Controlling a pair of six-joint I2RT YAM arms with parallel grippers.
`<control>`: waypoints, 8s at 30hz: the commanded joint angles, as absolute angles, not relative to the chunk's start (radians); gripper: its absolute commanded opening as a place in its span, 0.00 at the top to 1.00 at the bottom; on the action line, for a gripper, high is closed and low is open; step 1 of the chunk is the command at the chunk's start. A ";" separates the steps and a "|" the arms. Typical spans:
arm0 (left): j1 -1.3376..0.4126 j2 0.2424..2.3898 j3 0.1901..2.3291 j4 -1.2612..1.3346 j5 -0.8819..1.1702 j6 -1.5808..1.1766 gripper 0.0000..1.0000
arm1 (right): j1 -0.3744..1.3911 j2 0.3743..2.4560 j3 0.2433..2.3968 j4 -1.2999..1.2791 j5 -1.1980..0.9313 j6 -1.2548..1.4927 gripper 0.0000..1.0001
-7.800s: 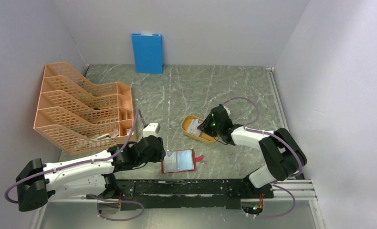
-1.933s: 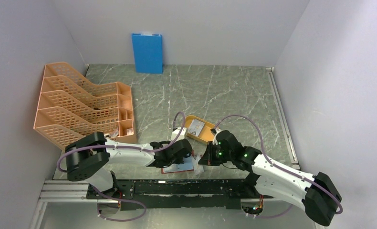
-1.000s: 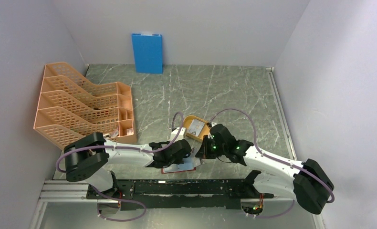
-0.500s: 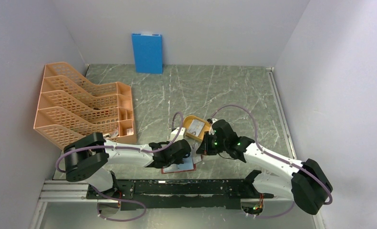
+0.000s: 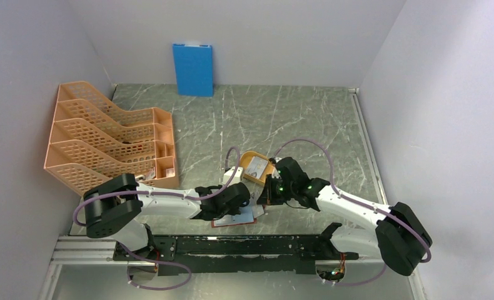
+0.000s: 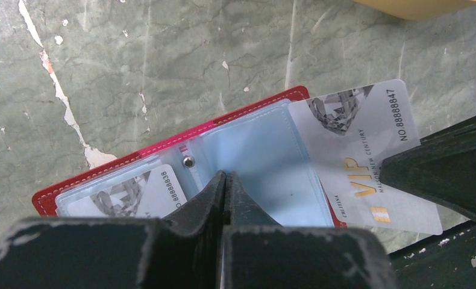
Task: Put the credit cards into the card holder
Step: Insert the credit card into the card holder.
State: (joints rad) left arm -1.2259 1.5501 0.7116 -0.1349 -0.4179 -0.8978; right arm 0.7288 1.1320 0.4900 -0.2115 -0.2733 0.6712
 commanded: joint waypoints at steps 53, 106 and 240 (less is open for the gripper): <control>-1.230 1.431 0.665 -0.347 -0.398 -0.923 0.78 | 0.742 1.233 0.526 -0.106 -0.398 0.689 1.00; -1.230 1.382 0.683 -0.383 -0.407 -0.931 0.75 | 0.801 1.296 0.560 -0.044 -0.492 0.686 1.00; -1.218 1.093 0.414 -0.619 -0.508 -1.249 0.81 | 0.952 1.578 0.549 0.379 -0.456 1.007 1.00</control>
State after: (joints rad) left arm -1.2209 1.0737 0.4458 -0.6655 -0.5579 -1.2472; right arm 0.9520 1.5684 0.5449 0.3164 -0.4461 0.9909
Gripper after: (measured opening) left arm 0.197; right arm 0.010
